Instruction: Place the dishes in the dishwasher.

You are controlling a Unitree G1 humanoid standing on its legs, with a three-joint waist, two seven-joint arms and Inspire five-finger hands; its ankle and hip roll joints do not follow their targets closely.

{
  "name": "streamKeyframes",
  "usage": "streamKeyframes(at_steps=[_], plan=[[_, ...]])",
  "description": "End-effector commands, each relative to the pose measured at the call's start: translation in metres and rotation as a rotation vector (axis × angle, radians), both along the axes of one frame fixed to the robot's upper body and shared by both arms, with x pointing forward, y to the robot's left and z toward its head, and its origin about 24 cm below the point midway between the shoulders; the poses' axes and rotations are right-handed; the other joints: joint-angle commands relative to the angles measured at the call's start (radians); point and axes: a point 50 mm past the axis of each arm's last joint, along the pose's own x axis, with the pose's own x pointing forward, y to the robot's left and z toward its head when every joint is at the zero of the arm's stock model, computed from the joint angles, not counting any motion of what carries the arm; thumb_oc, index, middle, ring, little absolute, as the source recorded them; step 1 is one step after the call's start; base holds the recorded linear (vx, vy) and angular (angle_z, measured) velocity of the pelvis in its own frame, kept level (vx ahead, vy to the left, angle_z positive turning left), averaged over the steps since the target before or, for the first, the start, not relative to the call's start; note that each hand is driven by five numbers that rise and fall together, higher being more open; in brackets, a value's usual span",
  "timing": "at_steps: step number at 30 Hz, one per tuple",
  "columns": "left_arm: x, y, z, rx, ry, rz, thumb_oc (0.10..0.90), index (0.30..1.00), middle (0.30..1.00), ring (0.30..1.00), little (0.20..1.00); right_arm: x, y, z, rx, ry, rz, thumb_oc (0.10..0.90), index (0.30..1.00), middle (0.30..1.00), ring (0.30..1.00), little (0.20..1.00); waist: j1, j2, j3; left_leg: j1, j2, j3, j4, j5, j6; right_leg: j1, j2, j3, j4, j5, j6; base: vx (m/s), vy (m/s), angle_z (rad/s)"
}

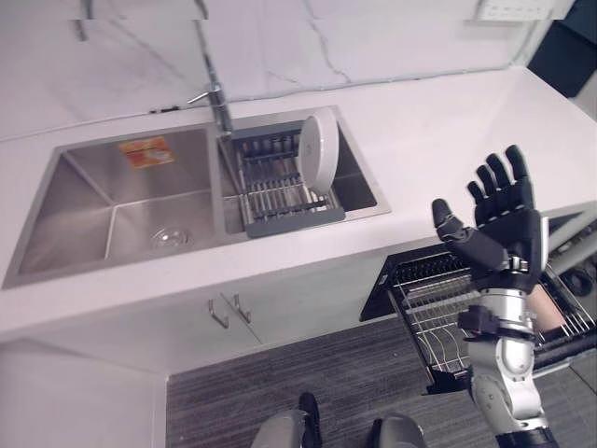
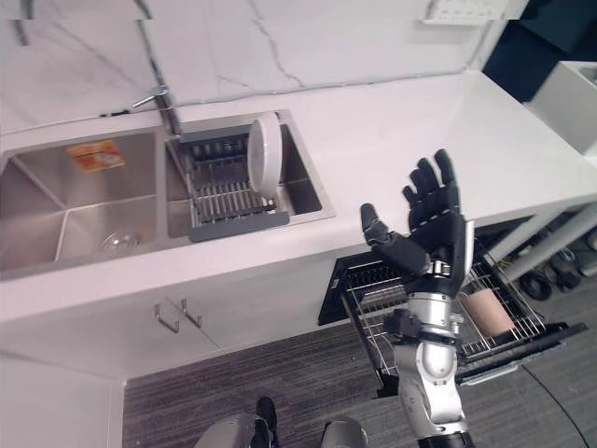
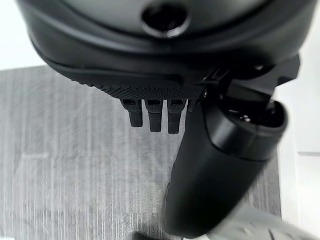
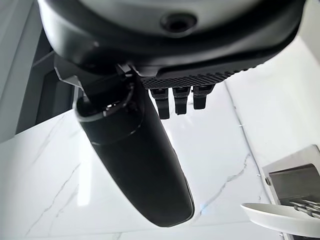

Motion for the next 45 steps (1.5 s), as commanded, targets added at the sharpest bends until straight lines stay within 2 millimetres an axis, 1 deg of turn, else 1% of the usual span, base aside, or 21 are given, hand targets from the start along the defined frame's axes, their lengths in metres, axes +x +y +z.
streamKeyframes(at_steps=[1,2,3,6,10,12,13,15,18,19,20,21,24,27,30,33,35,39,42,45], plan=[[-0.024,-0.004,-0.002,-0.025,0.071,0.024,0.800,0.900,0.900,0.900,0.900,-0.002,-0.007,0.055,-0.035,-0.312,0.006,0.800,0.900,0.900,0.900,0.900,0.016,0.030,-0.001,0.088,0.022,-0.114,0.001,-0.086,-0.067,0.135,0.104,-0.005,-0.132,0.080,-0.010,0.02,-0.152,0.06],[-0.024,-0.005,-0.002,-0.025,0.068,0.028,0.800,0.900,0.900,0.900,0.900,-0.002,-0.007,0.055,-0.038,-0.309,0.013,0.800,0.900,0.900,0.900,0.900,0.017,0.025,-0.002,0.083,0.023,-0.112,0.001,-0.079,-0.073,0.136,0.107,-0.005,-0.143,0.061,-0.015,0.02,-0.239,0.09],[-0.024,-0.007,-0.003,-0.024,0.067,0.037,0.800,0.900,0.900,0.900,0.900,0.000,-0.006,0.053,-0.049,-0.305,0.028,0.800,0.900,0.900,0.900,0.900,0.019,0.015,-0.005,0.070,0.022,-0.112,0.001,-0.066,-0.083,0.122,0.108,0.006,-0.143,0.029,-0.022,0.02,-0.232,0.01],[-0.029,-0.013,-0.005,-0.018,0.068,0.053,0.800,0.900,0.900,0.900,0.900,0.001,-0.001,0.055,-0.088,-0.297,0.053,0.800,0.900,0.900,0.900,0.900,0.027,-0.003,-0.013,0.057,0.019,-0.111,0.001,-0.051,-0.102,0.126,0.113,0.016,-0.143,-0.006,-0.036,0.05,-0.218,-0.14],[-0.032,-0.013,-0.005,0.011,0.074,0.049,0.800,0.900,0.900,0.900,0.900,0.002,-0.001,0.057,-0.101,-0.279,0.049,0.800,0.900,0.900,0.900,0.900,0.031,-0.018,-0.021,0.061,0.028,-0.113,0.001,-0.036,-0.120,0.155,0.127,0.019,-0.143,-0.032,-0.058,0.06,-0.203,-0.05],[-0.031,-0.014,-0.006,0.015,0.069,0.058,0.800,0.900,0.900,0.900,0.900,0.001,-0.002,0.059,-0.116,-0.284,0.049,0.800,0.900,0.900,0.900,0.900,0.030,-0.030,-0.020,0.079,0.025,-0.099,0.001,-0.033,-0.120,0.163,0.120,0.015,-0.143,-0.035,-0.065,0.05,-0.178,0.10],[-0.031,-0.014,-0.006,0.020,0.066,0.080,0.800,0.900,0.900,0.900,0.900,0.000,-0.003,0.058,-0.125,-0.281,0.044,0.800,0.900,0.900,0.900,0.900,0.031,-0.041,-0.011,0.102,0.016,-0.090,0.001,-0.035,-0.119,0.179,0.111,0.015,-0.143,-0.038,-0.068,0.05,-0.128,0.20],[-0.030,-0.013,-0.005,0.026,0.065,0.082,0.800,0.900,0.900,0.900,0.900,0.001,-0.003,0.058,-0.124,-0.274,0.038,0.800,0.900,0.900,0.900,0.900,0.036,-0.050,-0.012,0.097,0.008,-0.077,0.001,-0.017,-0.120,0.181,0.104,0.014,-0.143,-0.036,-0.071,0.04,-0.095,0.13],[-0.029,-0.012,-0.005,0.031,0.072,0.034,0.800,0.900,0.900,0.900,0.900,0.001,-0.004,0.056,-0.120,-0.270,0.026,0.800,0.900,0.900,0.900,0.900,0.044,-0.045,-0.006,0.067,0.024,-0.056,0.001,0.002,-0.132,0.194,0.108,0.008,-0.143,-0.042,-0.069,0.04,-0.028,0.08],[-0.032,-0.014,-0.005,0.032,0.078,0.006,0.800,0.900,0.900,0.900,0.900,0.001,-0.003,0.055,-0.126,-0.279,0.018,0.800,0.900,0.900,0.900,0.900,0.056,-0.026,0.000,0.003,0.047,-0.060,0.001,0.037,-0.155,0.207,0.125,0.012,-0.143,-0.056,-0.065,0.08,0.042,0.14],[-0.036,-0.017,-0.006,0.028,0.087,0.007,0.800,0.900,0.900,0.900,0.900,0.001,-0.002,0.054,-0.130,-0.279,0.014,0.800,0.900,0.900,0.900,0.900,0.073,-0.014,0.004,-0.053,0.062,-0.085,0.001,0.087,-0.174,0.221,0.135,0.022,-0.143,-0.071,-0.066,0.17,0.092,0.20],[-0.040,-0.017,-0.006,0.026,0.103,0.022,0.800,0.900,0.900,0.900,0.900,0.003,-0.001,0.054,-0.130,-0.272,0.017,0.800,0.900,0.900,0.900,0.900,0.083,-0.014,0.002,-0.067,0.079,-0.075,0.001,0.088,-0.173,0.231,0.127,0.014,-0.143,-0.087,-0.069,0.15,0.089,0.20],[-0.040,-0.015,-0.006,0.035,0.117,0.031,0.800,0.900,0.900,0.900,0.900,0.005,0.002,0.048,-0.133,-0.245,0.053,0.800,0.900,0.900,0.900,0.900,0.084,-0.013,-0.013,-0.060,0.087,-0.078,0.001,0.066,-0.171,0.241,0.119,0.006,-0.143,-0.092,-0.060,0.16,0.102,-0.23],[-0.043,-0.013,-0.006,0.038,0.126,0.039,0.800,0.900,0.900,0.900,0.900,0.004,0.006,0.046,-0.161,-0.227,0.094,0.800,0.900,0.900,0.900,0.900,0.085,-0.014,-0.025,-0.045,0.068,-0.096,0.001,0.041,-0.160,0.238,0.119,0.011,-0.143,-0.091,-0.057,0.10,0.047,-0.16],[-0.053,-0.016,-0.007,0.047,0.134,0.047,0.800,0.900,0.900,0.900,0.900,0.011,0.007,0.046,-0.171,-0.192,0.131,0.800,0.900,0.900,0.900,0.900,0.107,-0.018,-0.037,-0.024,0.044,-0.123,0.001,0.017,-0.151,0.229,0.116,-0.008,-0.143,-0.084,-0.060,0.05,0.014,0.08],[-0.057,-0.015,-0.007,0.057,0.142,0.031,0.800,0.900,0.900,0.900,0.900,0.017,0.010,0.052,-0.167,-0.192,0.143,0.800,0.900,0.900,0.900,0.900,0.122,-0.022,-0.041,-0.015,0.029,-0.144,0.001,0.004,-0.146,0.226,0.113,-0.019,-0.143,-0.081,-0.058,0.03,-0.014,0.17],[-0.057,-0.013,-0.007,0.066,0.153,0.017,0.800,0.900,0.900,0.900,0.900,0.024,0.011,0.058,-0.149,-0.179,0.131,0.800,0.900,0.900,0.900,0.900,0.134,-0.026,-0.044,-0.006,0.020,-0.156,0.001,-0.006,-0.145,0.230,0.111,-0.031,-0.143,-0.084,-0.057,0.05,-0.018,0.19],[-0.059,-0.010,-0.006,0.070,0.169,0.002,0.800,0.900,0.900,0.900,0.900,0.037,0.014,0.064,-0.142,-0.151,0.130,0.800,0.900,0.900,0.900,0.900,0.149,-0.023,-0.054,-0.016,0.017,-0.167,0.001,-0.004,-0.146,0.225,0.108,-0.046,-0.143,-0.081,-0.058,0.04,0.008,0.13],[-0.063,-0.006,-0.005,0.081,0.187,-0.014,0.800,0.900,0.900,0.900,0.900,0.057,0.022,0.076,-0.114,-0.132,0.130,0.800,0.900,0.900,0.900,0.900,0.179,-0.022,-0.052,-0.017,0.010,-0.177,0.001,-0.004,-0.147,0.242,0.101,-0.067,-0.143,-0.090,-0.057,0.07,0.005,0.16],[-0.064,-0.004,-0.005,0.084,0.197,-0.028,0.800,0.900,0.900,0.900,0.900,0.066,0.026,0.082,-0.101,-0.125,0.106,0.800,0.900,0.900,0.900,0.900,0.197,-0.021,-0.052,-0.019,0.005,-0.186,0.001,-0.001,-0.146,0.250,0.098,-0.077,-0.143,-0.092,-0.059,0.05,0.007,0.14]])
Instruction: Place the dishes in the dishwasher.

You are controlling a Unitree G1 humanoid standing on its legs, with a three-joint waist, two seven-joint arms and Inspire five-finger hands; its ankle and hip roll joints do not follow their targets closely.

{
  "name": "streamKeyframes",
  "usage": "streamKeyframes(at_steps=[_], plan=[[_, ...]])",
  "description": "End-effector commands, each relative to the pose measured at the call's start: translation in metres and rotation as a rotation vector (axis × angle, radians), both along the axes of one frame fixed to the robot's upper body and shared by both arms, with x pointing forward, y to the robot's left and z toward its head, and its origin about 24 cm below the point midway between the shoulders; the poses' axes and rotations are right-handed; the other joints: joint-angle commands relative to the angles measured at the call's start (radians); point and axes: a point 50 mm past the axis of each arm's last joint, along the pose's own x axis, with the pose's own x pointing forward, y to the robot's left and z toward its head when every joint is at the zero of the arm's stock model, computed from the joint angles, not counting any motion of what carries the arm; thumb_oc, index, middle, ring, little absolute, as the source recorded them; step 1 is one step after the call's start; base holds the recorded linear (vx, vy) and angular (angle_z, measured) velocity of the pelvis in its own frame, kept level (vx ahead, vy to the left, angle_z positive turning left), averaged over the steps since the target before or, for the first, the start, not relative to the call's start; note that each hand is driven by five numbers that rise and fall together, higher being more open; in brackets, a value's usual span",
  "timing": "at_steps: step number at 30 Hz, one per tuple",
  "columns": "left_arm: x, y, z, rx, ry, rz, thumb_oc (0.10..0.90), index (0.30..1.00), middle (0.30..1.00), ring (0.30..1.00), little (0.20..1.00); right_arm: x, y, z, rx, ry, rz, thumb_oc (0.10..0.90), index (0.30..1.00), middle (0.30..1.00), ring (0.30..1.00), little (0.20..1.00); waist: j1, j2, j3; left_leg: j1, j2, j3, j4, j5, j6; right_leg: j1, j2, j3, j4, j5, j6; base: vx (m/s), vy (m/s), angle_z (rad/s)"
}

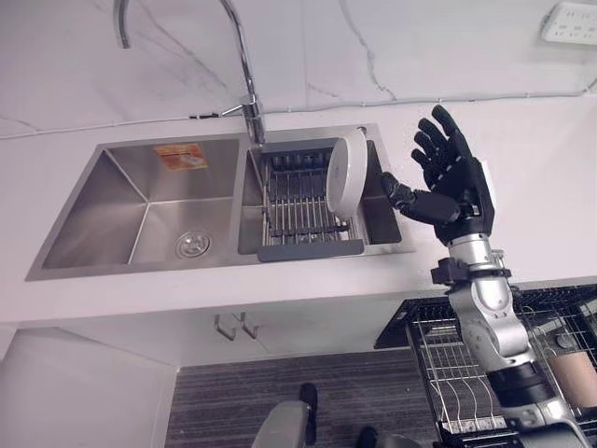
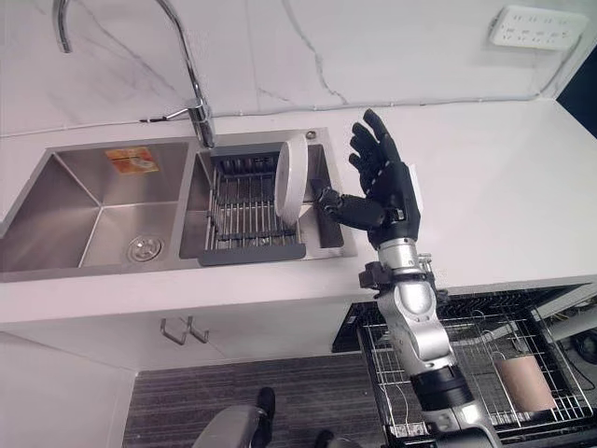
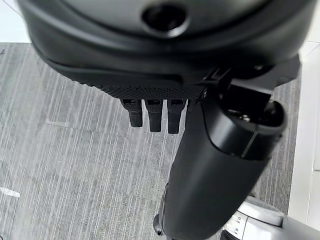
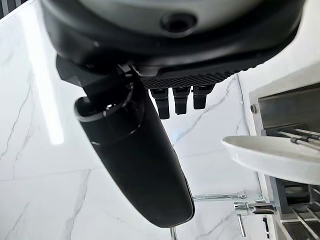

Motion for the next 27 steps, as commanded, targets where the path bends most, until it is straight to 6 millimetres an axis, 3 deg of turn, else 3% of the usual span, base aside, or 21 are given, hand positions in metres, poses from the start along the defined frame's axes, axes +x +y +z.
streamKeyframes(at_steps=[1,13,27], plan=[[-0.026,0.010,0.002,0.036,0.113,-0.064,0.800,0.900,0.900,0.900,0.900,-0.008,-0.001,0.035,0.049,-0.171,-0.020,0.800,0.900,0.900,0.900,0.900,0.006,-0.007,-0.041,-0.016,0.009,-0.038,0.035,-0.103,-0.049,0.052,0.001,-0.036,-0.084,0.011,0.044,0.03,0.007,0.18],[-0.027,0.012,0.002,0.031,0.145,-0.114,0.800,0.900,0.900,0.900,0.900,0.019,-0.001,0.044,0.099,-0.128,-0.154,0.800,0.900,0.900,0.900,0.900,0.049,0.000,-0.044,-0.010,-0.016,-0.069,0.035,-0.106,-0.041,0.071,-0.006,-0.063,-0.084,0.007,0.038,0.03,0.023,0.09],[-0.027,0.012,0.002,0.041,0.148,-0.139,0.800,0.900,0.900,0.900,0.900,0.023,-0.011,0.044,0.157,-0.108,-0.172,0.800,0.900,0.900,0.900,0.900,0.057,0.003,-0.037,-0.007,-0.028,-0.082,0.035,-0.111,-0.033,0.070,-0.008,-0.071,-0.084,0.011,0.037,0.01,-0.004,0.04]])
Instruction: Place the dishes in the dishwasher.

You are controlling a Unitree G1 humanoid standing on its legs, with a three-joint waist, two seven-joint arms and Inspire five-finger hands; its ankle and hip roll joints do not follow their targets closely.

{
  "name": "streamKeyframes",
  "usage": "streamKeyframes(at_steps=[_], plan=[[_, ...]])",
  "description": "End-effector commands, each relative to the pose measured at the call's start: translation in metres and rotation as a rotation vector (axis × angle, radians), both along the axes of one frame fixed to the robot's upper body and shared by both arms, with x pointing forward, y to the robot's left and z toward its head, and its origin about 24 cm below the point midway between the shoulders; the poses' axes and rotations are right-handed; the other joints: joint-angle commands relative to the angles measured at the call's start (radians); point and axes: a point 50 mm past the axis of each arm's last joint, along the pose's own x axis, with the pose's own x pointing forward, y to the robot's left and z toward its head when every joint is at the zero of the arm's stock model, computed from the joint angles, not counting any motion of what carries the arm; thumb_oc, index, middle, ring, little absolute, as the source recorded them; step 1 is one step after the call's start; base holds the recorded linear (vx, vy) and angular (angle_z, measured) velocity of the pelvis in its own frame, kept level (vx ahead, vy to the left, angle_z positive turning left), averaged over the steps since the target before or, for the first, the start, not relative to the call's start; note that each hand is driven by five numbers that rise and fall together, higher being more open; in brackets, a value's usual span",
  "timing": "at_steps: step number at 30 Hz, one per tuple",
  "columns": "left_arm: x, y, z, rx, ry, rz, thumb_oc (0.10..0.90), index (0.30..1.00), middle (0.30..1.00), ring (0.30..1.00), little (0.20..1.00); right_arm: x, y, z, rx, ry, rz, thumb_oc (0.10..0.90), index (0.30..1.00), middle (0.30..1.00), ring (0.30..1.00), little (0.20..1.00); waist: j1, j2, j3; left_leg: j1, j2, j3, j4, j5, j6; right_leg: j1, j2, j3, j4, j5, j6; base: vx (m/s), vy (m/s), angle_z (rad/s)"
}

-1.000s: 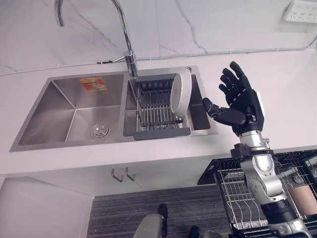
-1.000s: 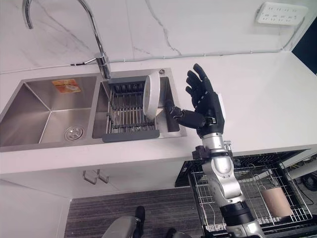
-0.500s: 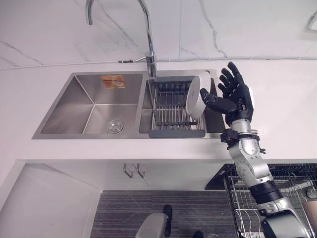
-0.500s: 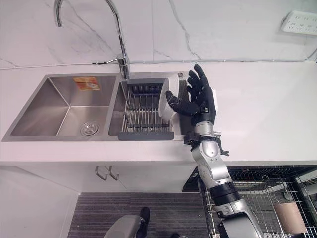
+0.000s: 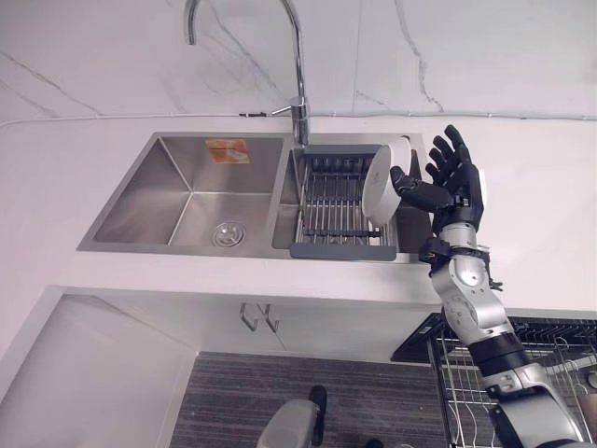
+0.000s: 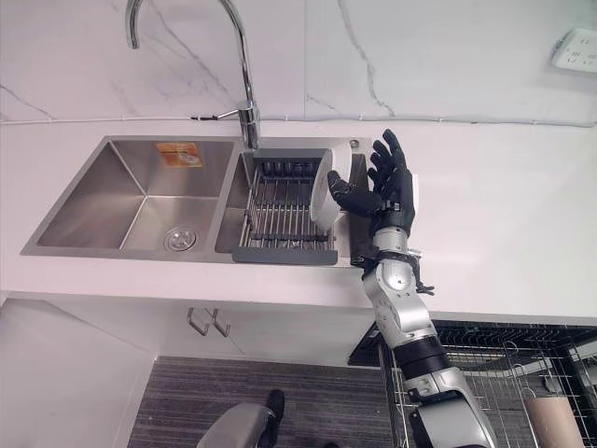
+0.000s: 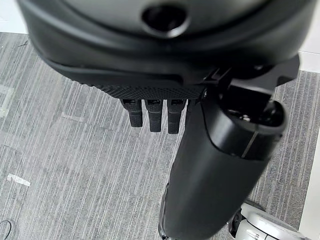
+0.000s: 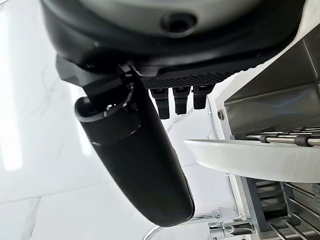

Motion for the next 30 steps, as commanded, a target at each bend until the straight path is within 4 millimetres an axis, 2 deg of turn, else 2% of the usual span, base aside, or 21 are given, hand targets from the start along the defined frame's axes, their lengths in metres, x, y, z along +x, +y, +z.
streamKeyframes(at_steps=[1,13,19,21,30], plan=[[-0.021,0.010,0.002,0.038,0.100,-0.106,0.800,0.900,0.900,0.900,0.900,0.003,0.000,0.069,0.058,-0.289,0.043,0.800,0.900,0.900,0.900,0.900,0.008,-0.012,-0.026,-0.004,-0.006,-0.029,0.026,-0.115,-0.039,0.043,0.006,-0.009,-0.082,0.022,0.032,0.00,0.000,0.00],[-0.021,0.010,0.002,0.033,0.097,-0.095,0.800,0.900,0.900,0.900,0.900,0.014,0.006,0.047,0.120,-0.176,0.065,0.800,0.900,0.900,0.900,0.900,0.016,0.001,-0.023,-0.003,-0.015,-0.040,0.026,-0.114,-0.039,0.046,0.003,-0.016,-0.082,0.023,0.029,0.00,0.002,0.01],[-0.026,0.011,0.002,0.026,0.100,-0.101,0.800,0.900,0.900,0.900,0.900,0.019,0.007,0.045,0.109,-0.156,0.062,0.800,0.900,0.900,0.900,0.900,0.028,0.013,-0.018,-0.005,-0.019,-0.047,0.026,-0.104,-0.041,0.051,0.004,-0.018,-0.082,0.021,0.026,0.02,0.018,0.09],[-0.029,0.015,0.003,0.020,0.100,-0.105,0.800,0.900,0.900,0.900,0.900,0.022,0.001,0.043,0.101,-0.149,0.067,0.800,0.900,0.900,0.900,0.900,0.032,0.017,-0.019,-0.013,-0.021,-0.048,0.026,-0.099,-0.043,0.048,0.003,-0.017,-0.082,0.022,0.025,0.00,0.031,0.04],[-0.028,0.023,0.005,-0.004,0.099,-0.106,0.800,0.900,0.900,0.900,0.900,0.025,-0.002,0.044,0.079,-0.143,0.105,0.800,0.900,0.900,0.900,0.900,0.040,0.028,-0.010,-0.029,-0.023,-0.052,0.026,-0.091,-0.047,0.044,-0.002,-0.024,-0.082,0.021,0.026,0.00,0.021,0.02]])
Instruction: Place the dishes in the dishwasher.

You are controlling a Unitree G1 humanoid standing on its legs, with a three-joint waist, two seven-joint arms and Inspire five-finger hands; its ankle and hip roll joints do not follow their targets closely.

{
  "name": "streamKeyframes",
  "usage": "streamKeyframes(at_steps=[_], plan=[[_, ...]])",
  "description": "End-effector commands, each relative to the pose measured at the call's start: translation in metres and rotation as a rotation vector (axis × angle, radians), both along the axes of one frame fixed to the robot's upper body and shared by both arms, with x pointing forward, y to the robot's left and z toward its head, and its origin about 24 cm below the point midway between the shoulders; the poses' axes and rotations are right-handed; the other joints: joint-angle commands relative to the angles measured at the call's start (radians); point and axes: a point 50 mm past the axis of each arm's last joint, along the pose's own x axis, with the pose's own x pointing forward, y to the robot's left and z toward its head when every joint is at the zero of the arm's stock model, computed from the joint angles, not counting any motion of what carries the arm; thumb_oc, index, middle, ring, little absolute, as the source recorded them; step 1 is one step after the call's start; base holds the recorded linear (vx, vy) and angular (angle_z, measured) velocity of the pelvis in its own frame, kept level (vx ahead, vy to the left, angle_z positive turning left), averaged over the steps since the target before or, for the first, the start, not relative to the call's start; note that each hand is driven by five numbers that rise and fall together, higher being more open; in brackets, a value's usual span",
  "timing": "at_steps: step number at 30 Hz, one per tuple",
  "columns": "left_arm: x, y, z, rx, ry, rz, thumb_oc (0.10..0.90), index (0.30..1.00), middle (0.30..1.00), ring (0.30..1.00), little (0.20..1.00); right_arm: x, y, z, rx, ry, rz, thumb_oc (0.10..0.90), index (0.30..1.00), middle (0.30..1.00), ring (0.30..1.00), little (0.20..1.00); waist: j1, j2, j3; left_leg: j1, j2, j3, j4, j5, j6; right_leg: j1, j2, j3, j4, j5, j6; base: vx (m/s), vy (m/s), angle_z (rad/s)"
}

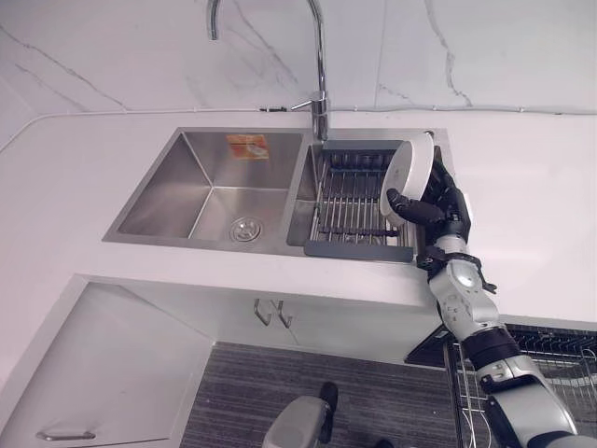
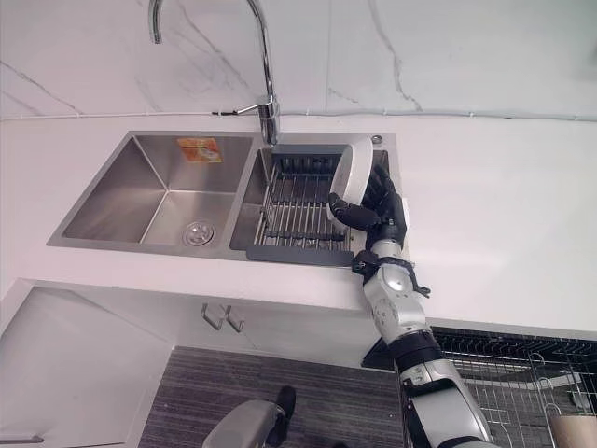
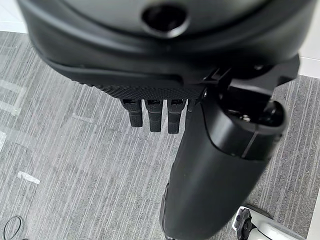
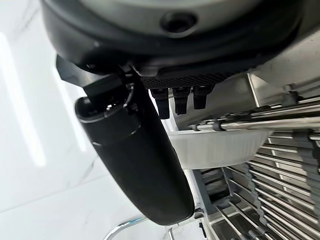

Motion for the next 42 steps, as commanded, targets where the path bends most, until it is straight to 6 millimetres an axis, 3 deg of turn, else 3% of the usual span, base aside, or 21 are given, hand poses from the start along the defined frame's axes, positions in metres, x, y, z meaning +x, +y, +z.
streamKeyframes(at_steps=[1,8,9,11,26,36,42], plan=[[-0.022,0.020,0.005,0.033,0.093,-0.083,0.800,0.900,0.900,0.900,0.900,0.009,0.006,0.079,0.020,-0.317,0.053,0.800,0.900,0.900,0.900,0.900,0.012,-0.016,-0.017,-0.021,-0.008,-0.025,0.035,-0.099,-0.051,0.029,0.005,0.009,-0.066,0.024,0.024,0.00,0.000,0.00],[-0.024,0.020,0.005,0.032,0.102,-0.086,0.800,0.900,0.900,0.900,0.900,0.012,0.007,0.080,0.009,-0.305,0.050,0.800,0.900,0.900,0.900,0.900,0.017,-0.013,-0.014,-0.023,-0.010,-0.028,0.035,-0.097,-0.051,0.032,0.002,0.007,-0.066,0.023,0.025,0.00,0.000,0.00],[-0.024,0.021,0.005,0.032,0.102,-0.085,0.800,0.900,0.900,0.900,0.900,0.012,0.007,0.080,0.004,-0.303,0.049,0.717,0.775,0.775,0.775,0.775,0.018,-0.013,-0.015,-0.024,-0.010,-0.028,0.035,-0.096,-0.051,0.032,0.002,0.006,-0.066,0.023,0.025,0.00,0.000,0.00],[-0.024,0.021,0.005,0.032,0.104,-0.085,0.800,0.900,0.900,0.900,0.900,0.013,0.006,0.082,-0.010,-0.304,0.038,0.400,0.300,0.300,0.300,0.300,0.020,-0.012,-0.013,-0.026,-0.012,-0.029,0.035,-0.096,-0.051,0.032,0.002,0.005,-0.066,0.022,0.025,0.00,0.000,0.00],[-0.023,0.018,0.004,0.026,0.093,-0.108,0.800,0.900,0.900,0.900,0.900,0.005,-0.002,0.101,-0.136,-0.427,-0.207,0.400,0.300,0.300,0.300,0.300,0.028,-0.009,-0.002,-0.041,-0.014,-0.028,0.035,-0.093,-0.048,0.026,0.001,0.003,-0.066,0.022,0.026,-0.01,0.000,0.02],[-0.028,0.016,0.004,0.025,0.092,-0.107,0.800,0.900,0.900,0.900,0.900,-0.003,0.002,0.104,-0.097,-0.509,-0.200,0.400,0.300,0.300,0.300,0.300,0.024,-0.010,-0.008,-0.039,-0.006,-0.020,0.035,-0.091,-0.051,0.028,0.005,0.009,-0.066,0.022,0.026,0.00,-0.001,0.00],[-0.029,0.016,0.004,0.032,0.088,-0.107,0.800,0.900,0.900,0.900,0.900,-0.013,0.014,0.113,-0.075,-0.619,-0.137,0.400,0.300,0.300,0.300,0.300,0.017,-0.019,-0.020,-0.033,0.001,-0.010,0.035,-0.096,-0.051,0.029,0.008,0.013,-0.066,0.021,0.029,-0.02,-0.019,-0.03]])
